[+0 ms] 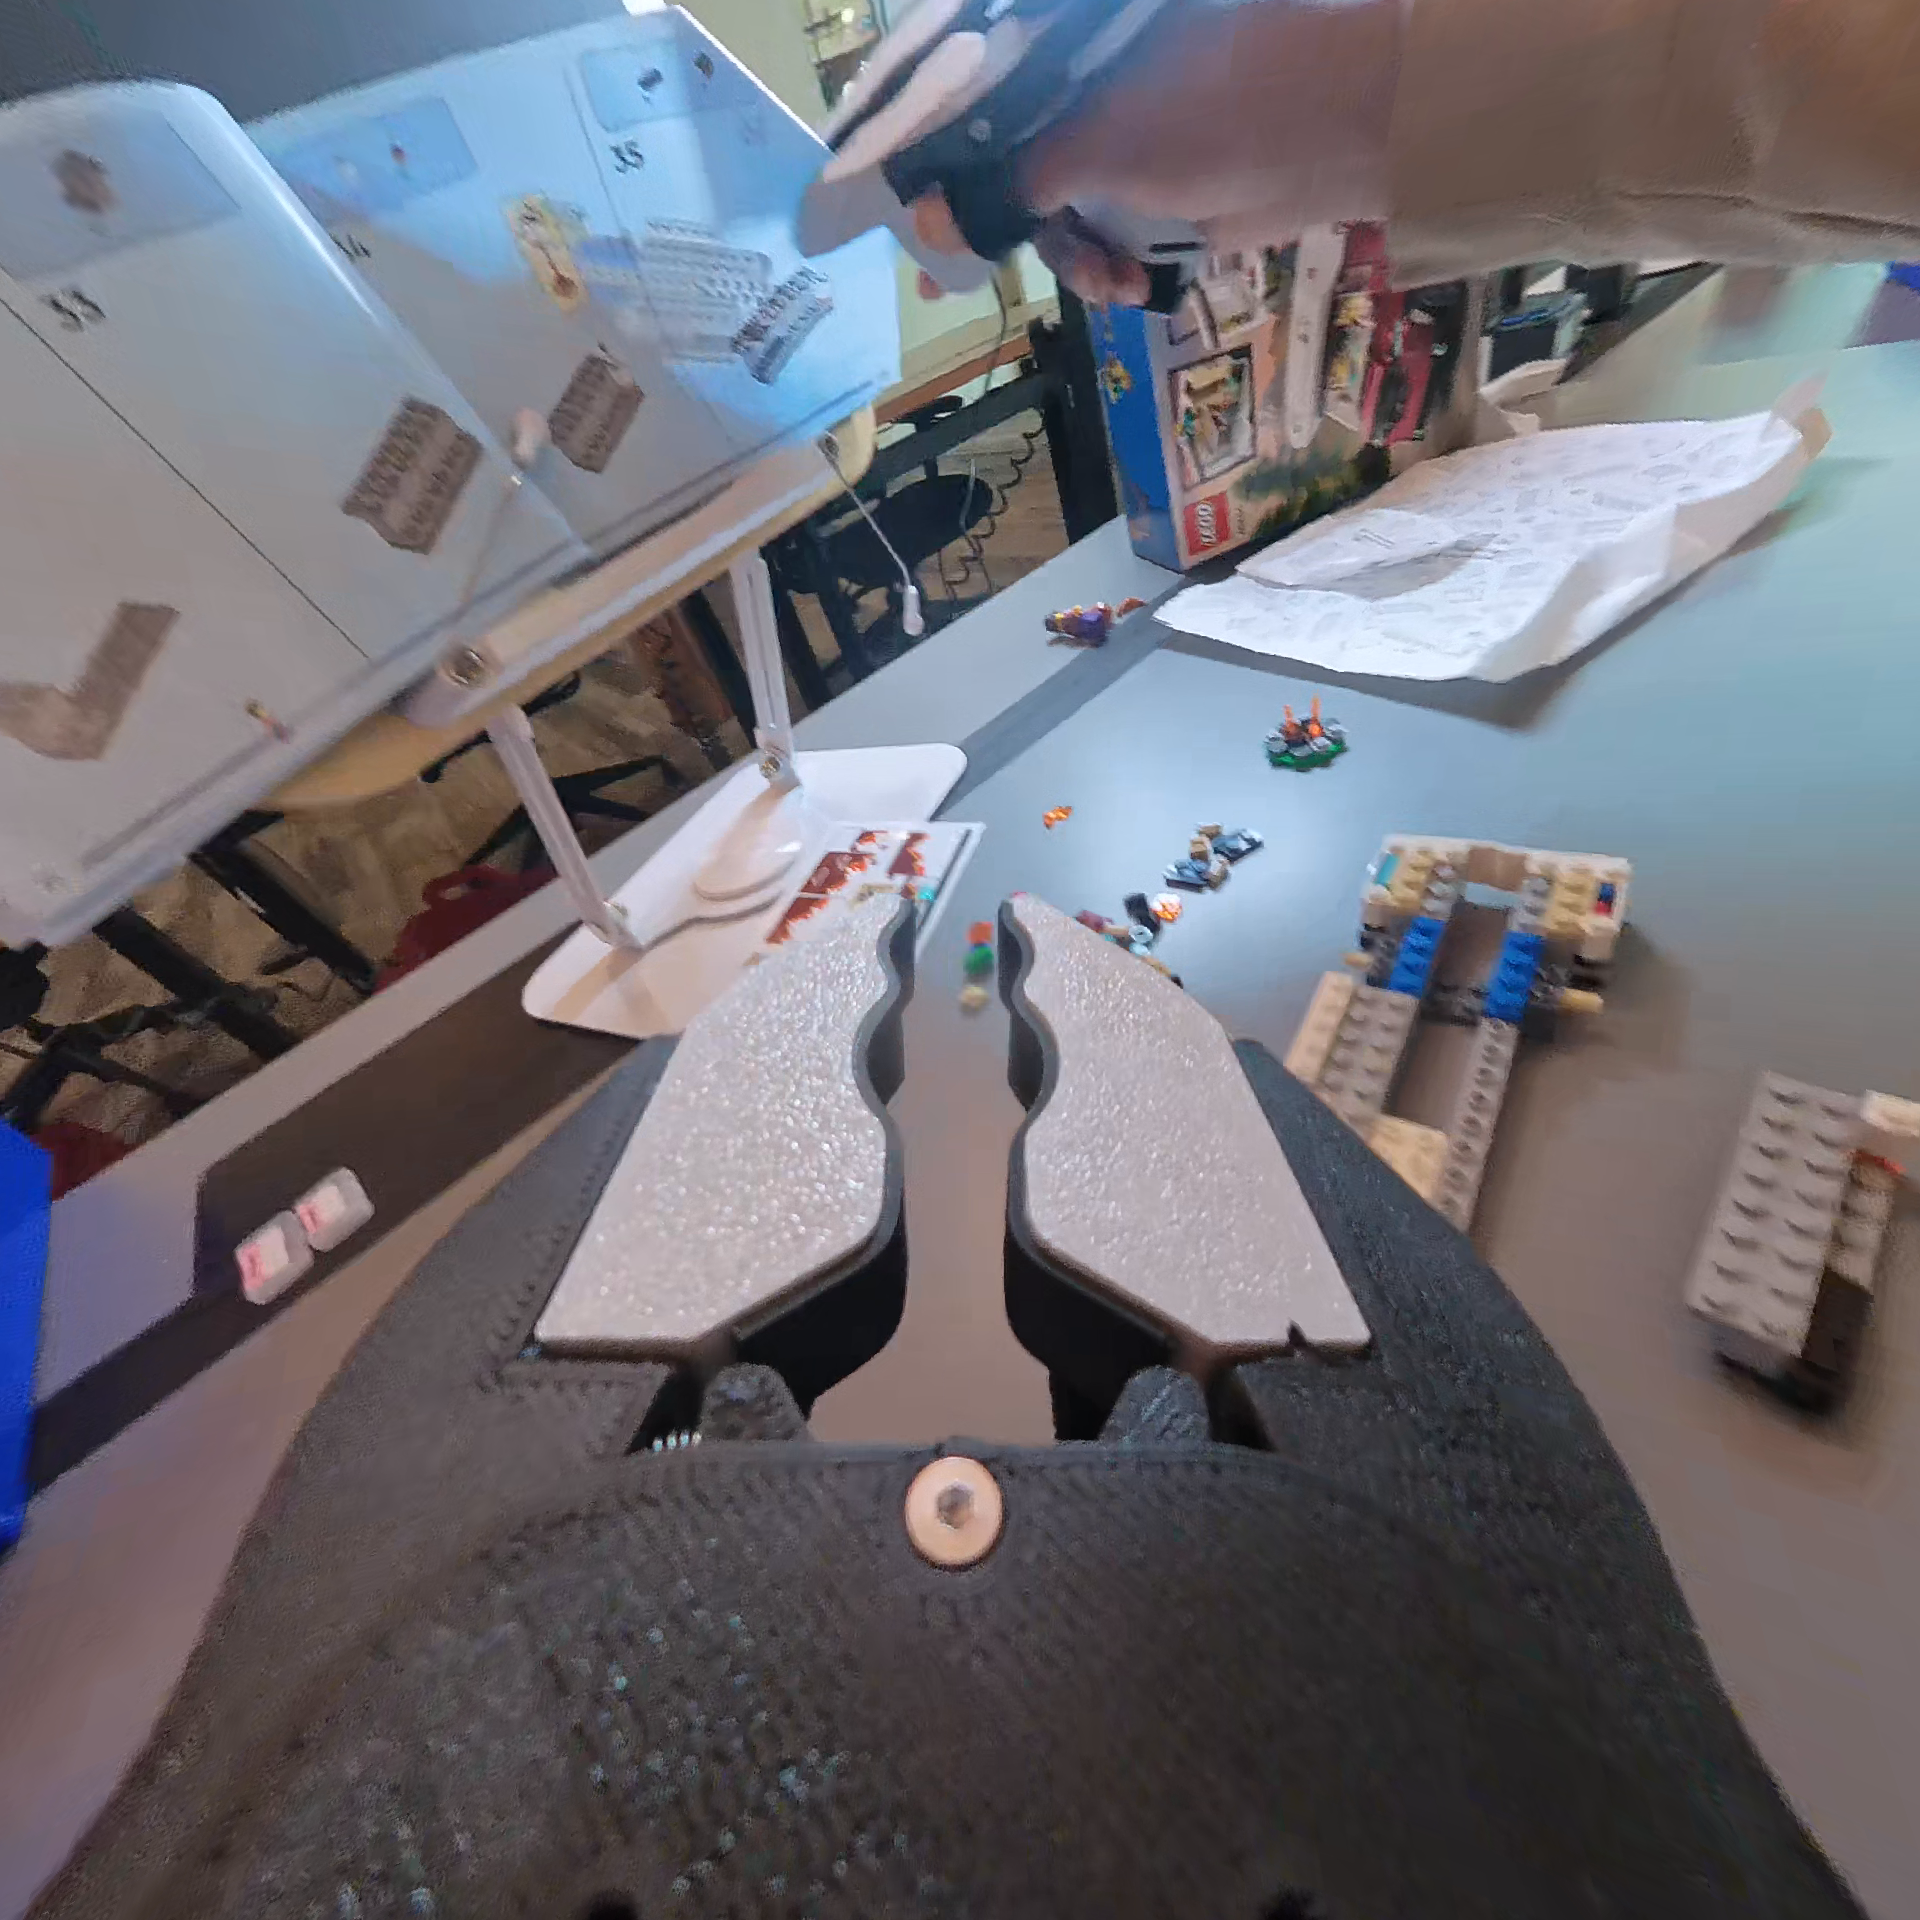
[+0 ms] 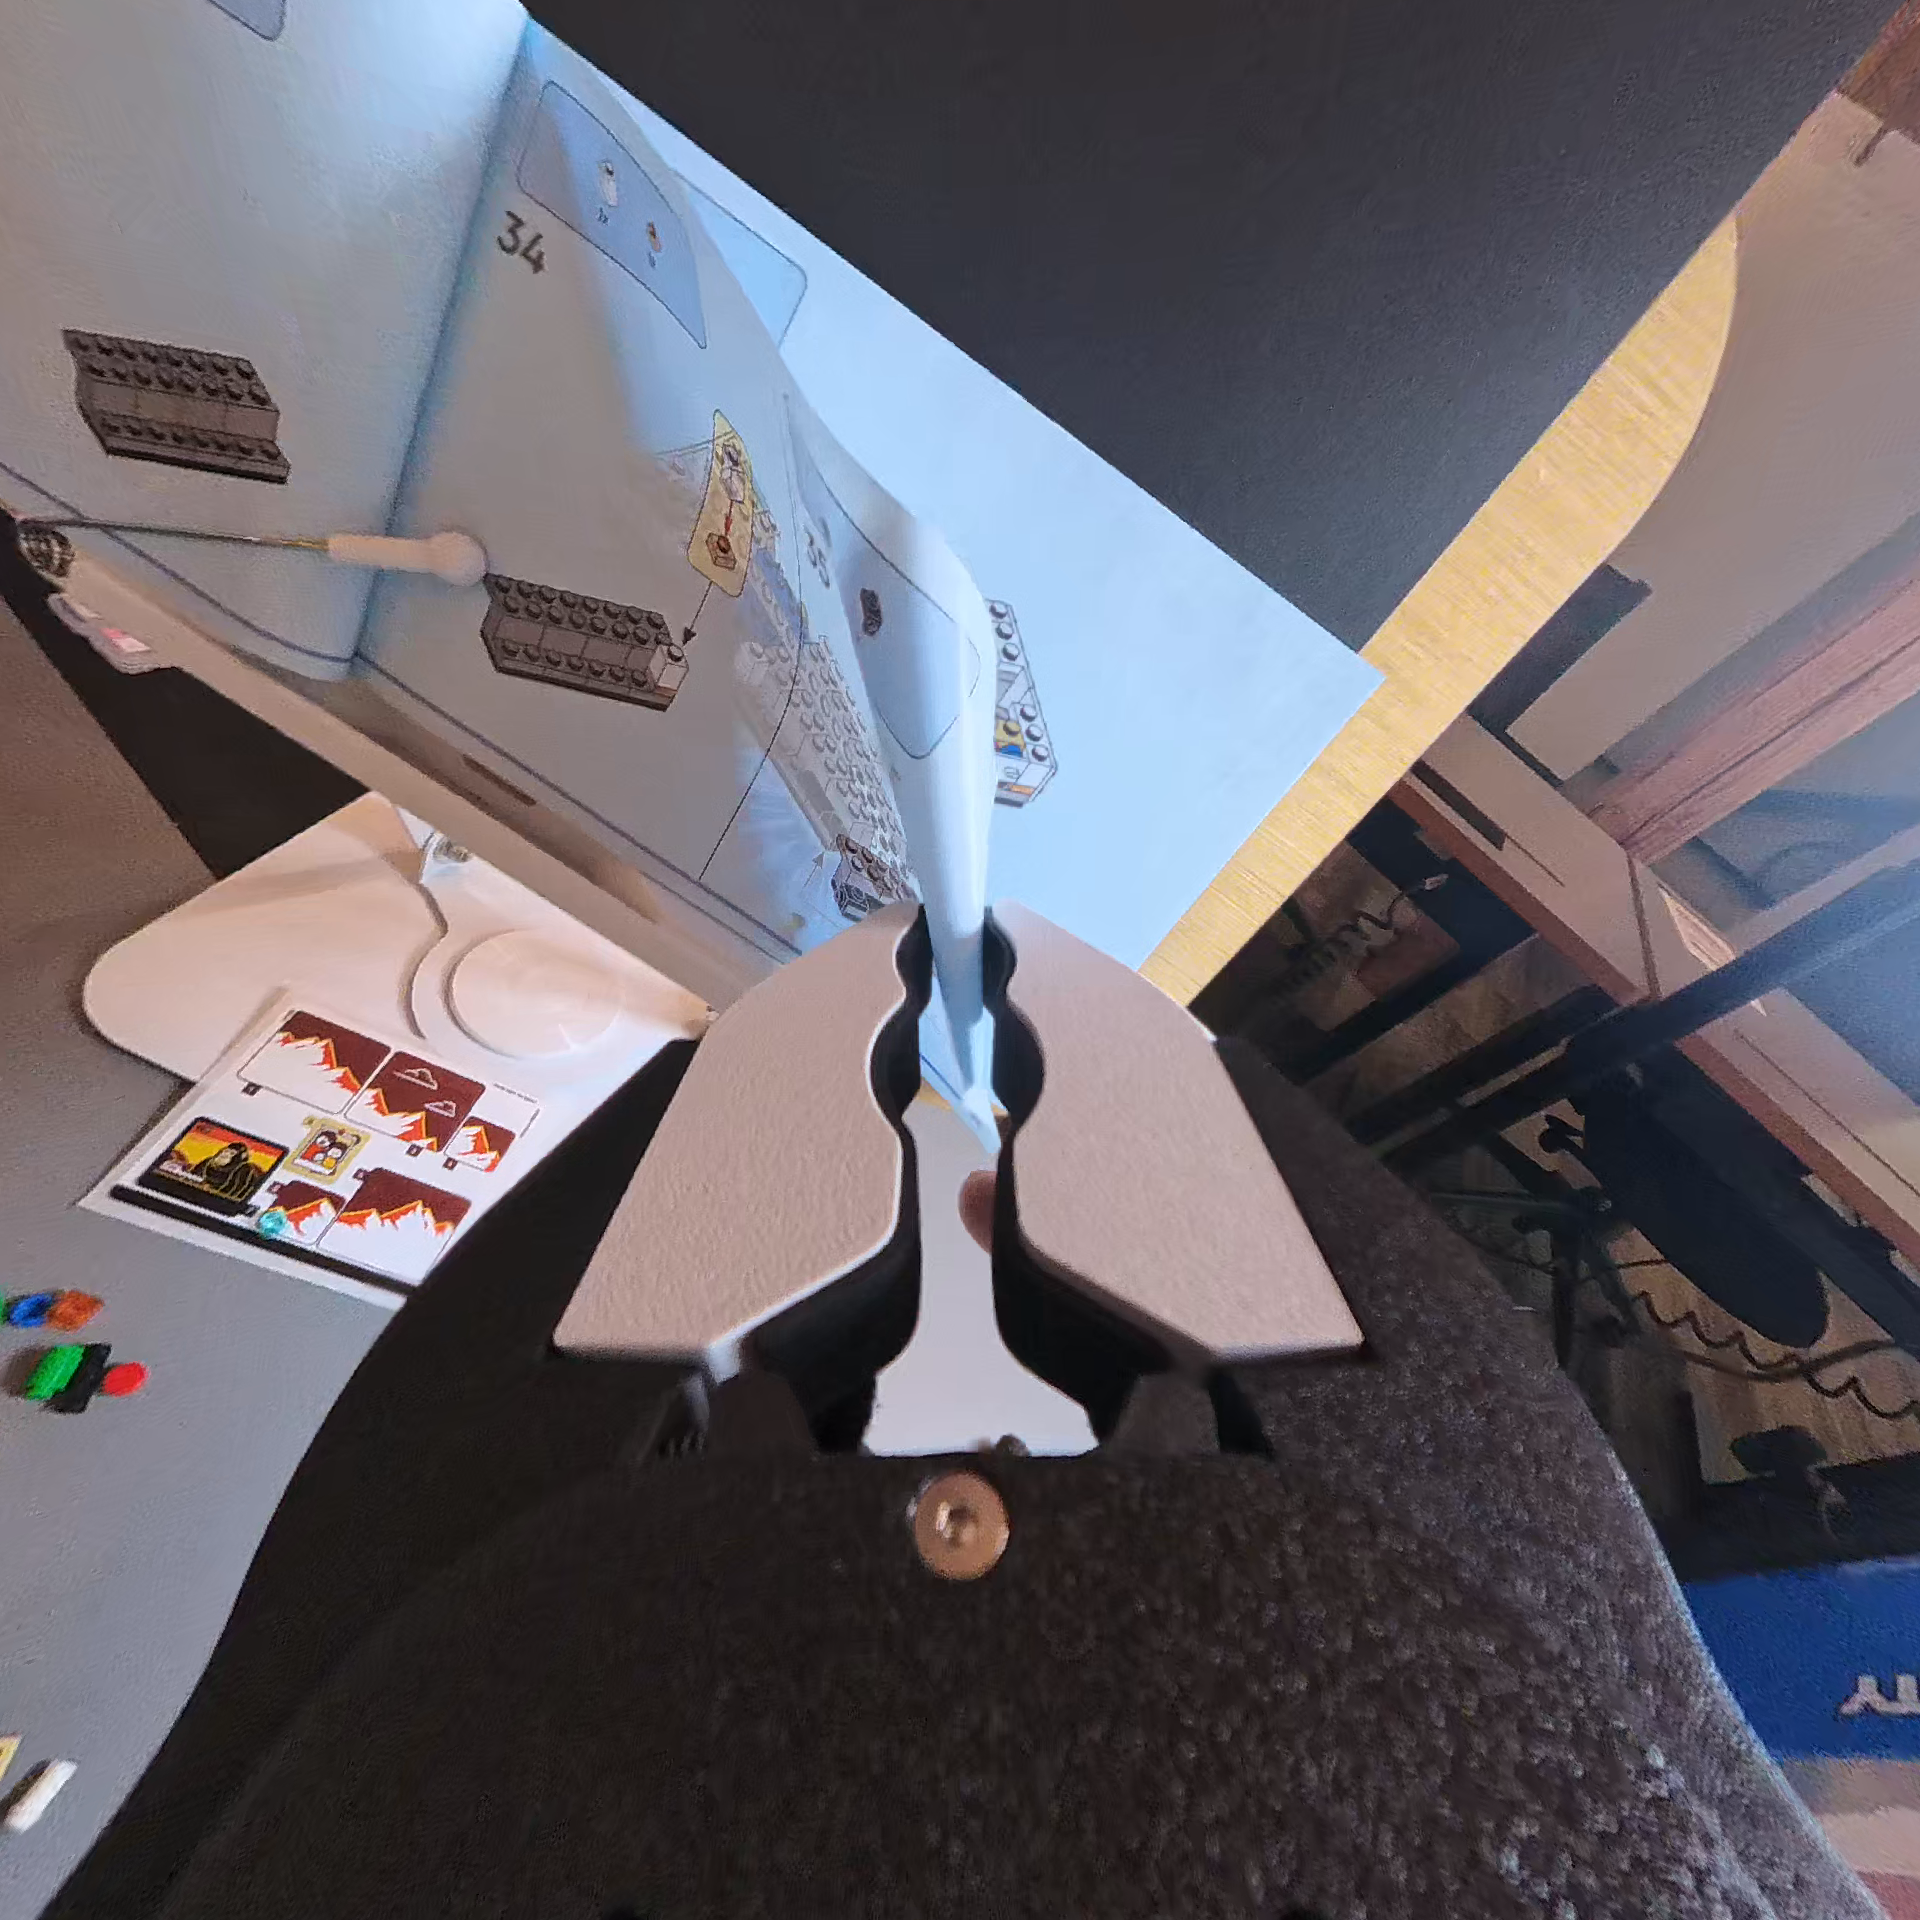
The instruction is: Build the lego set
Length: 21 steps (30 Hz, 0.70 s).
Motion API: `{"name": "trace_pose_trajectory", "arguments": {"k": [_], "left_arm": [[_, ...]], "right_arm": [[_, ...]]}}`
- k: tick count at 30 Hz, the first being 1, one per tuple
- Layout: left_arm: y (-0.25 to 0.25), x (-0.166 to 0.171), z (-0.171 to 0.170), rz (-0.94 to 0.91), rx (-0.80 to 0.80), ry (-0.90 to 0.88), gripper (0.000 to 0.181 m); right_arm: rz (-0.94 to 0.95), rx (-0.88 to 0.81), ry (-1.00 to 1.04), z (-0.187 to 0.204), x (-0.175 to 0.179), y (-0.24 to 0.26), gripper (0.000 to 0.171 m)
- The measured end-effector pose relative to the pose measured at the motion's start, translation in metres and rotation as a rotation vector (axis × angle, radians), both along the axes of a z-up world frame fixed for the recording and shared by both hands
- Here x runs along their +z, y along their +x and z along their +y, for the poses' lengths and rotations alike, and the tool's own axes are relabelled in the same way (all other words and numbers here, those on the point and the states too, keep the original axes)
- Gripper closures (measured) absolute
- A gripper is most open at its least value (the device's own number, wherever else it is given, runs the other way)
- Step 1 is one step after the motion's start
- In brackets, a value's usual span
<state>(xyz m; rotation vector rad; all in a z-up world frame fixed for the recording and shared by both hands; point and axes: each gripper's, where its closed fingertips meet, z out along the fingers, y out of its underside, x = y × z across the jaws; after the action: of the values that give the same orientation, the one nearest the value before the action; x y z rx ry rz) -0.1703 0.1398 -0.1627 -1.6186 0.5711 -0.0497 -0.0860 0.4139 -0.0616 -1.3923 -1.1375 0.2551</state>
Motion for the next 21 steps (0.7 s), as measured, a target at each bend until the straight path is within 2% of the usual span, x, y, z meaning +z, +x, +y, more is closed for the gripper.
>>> {"name": "trace_pose_trajectory", "arguments": {"k": [5,10,12,15,21], "left_arm": [[-0.007,0.052,0.051,0.046,0.067,0.050,0.159],[-0.028,0.086,0.118,0.118,0.165,0.026,0.151],[-0.042,0.085,0.144,0.183,0.206,-0.019,0.148],[-0.055,0.067,0.172,0.244,0.220,-0.151,0.139],[-0.056,0.057,0.189,0.323,0.204,-0.202,0.148]], "right_arm": [[-0.014,0.038,-0.055,-0.015,-0.003,0.002,0.166],[0.016,0.080,-0.099,-0.029,0.002,-0.003,0.165],[0.029,0.096,-0.114,-0.034,0.003,-0.003,0.165],[0.062,0.132,-0.151,-0.043,0.005,-0.004,0.164],[0.058,0.185,-0.169,-0.056,0.004,-0.001,0.167]]}}
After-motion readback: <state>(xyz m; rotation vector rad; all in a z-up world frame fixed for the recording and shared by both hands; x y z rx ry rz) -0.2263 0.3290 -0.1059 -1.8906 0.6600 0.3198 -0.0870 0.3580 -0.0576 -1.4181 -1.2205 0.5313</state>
